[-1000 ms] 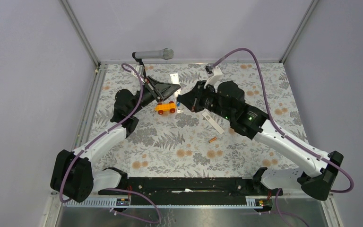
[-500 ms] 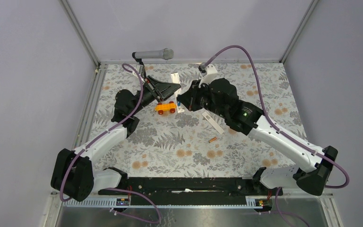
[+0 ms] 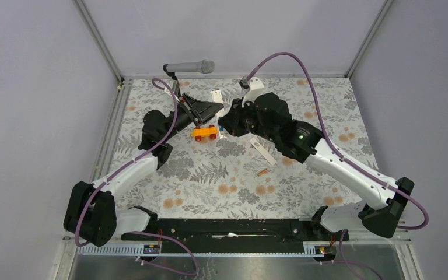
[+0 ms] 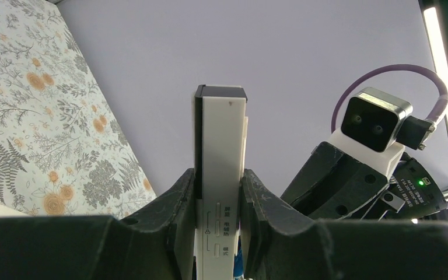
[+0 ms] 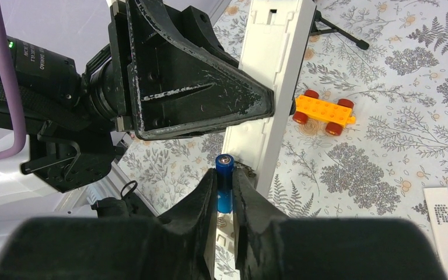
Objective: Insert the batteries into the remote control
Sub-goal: Load the battery into the remote control.
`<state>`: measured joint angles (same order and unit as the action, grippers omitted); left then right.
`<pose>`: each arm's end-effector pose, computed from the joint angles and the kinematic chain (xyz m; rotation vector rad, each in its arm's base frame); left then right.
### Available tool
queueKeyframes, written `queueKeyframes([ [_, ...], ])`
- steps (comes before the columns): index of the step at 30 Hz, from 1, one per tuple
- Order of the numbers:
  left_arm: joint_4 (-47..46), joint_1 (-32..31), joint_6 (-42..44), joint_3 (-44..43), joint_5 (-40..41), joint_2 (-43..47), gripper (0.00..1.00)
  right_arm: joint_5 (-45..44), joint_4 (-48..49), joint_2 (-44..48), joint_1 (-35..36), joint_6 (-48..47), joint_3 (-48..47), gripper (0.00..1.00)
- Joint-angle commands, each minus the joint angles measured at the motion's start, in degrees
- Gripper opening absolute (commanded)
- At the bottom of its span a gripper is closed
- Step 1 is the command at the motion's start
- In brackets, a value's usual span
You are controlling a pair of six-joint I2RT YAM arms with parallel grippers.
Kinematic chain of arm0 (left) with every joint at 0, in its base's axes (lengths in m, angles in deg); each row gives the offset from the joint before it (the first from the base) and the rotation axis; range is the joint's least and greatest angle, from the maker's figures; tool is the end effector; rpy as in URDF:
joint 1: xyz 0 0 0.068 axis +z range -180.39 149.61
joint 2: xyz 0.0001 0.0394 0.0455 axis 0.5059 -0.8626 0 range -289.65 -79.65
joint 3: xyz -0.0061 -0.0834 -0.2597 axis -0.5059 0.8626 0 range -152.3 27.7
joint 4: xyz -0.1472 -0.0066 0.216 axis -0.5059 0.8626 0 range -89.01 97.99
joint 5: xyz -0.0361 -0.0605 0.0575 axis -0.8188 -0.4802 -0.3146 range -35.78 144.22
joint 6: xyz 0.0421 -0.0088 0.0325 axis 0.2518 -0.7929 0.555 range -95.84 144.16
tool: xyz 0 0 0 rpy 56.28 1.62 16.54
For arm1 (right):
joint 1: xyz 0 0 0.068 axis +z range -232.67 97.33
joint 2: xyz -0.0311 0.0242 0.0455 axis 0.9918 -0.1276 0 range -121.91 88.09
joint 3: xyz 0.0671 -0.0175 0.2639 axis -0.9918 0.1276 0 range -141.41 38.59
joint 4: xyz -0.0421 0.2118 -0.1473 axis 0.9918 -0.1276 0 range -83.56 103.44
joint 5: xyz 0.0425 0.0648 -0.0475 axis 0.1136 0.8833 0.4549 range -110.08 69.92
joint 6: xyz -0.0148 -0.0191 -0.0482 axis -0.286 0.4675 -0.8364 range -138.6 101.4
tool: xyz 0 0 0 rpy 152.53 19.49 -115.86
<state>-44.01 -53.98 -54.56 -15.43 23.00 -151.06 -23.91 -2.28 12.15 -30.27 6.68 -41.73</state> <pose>0.2493 -0.1291 0.3306 -0.1923 1.5714 -1.8117 0.1867 0.2386 0.4266 -0.3869 1.8219 0.9082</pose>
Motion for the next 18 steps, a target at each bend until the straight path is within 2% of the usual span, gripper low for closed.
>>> queueKeyframes([
  [1, -6.07, -0.38, -1.13, -0.55, 0.46, 0.4, 0.0, 0.87, -2.46, -1.03, 0.6, -0.16, -3.77, 0.17],
  [18, -4.38, -0.4, 0.63, -1.05, 0.5, 0.32, 0.0, 0.9, -7.83, -3.95, 0.6, -0.15, -10.16, 0.25],
])
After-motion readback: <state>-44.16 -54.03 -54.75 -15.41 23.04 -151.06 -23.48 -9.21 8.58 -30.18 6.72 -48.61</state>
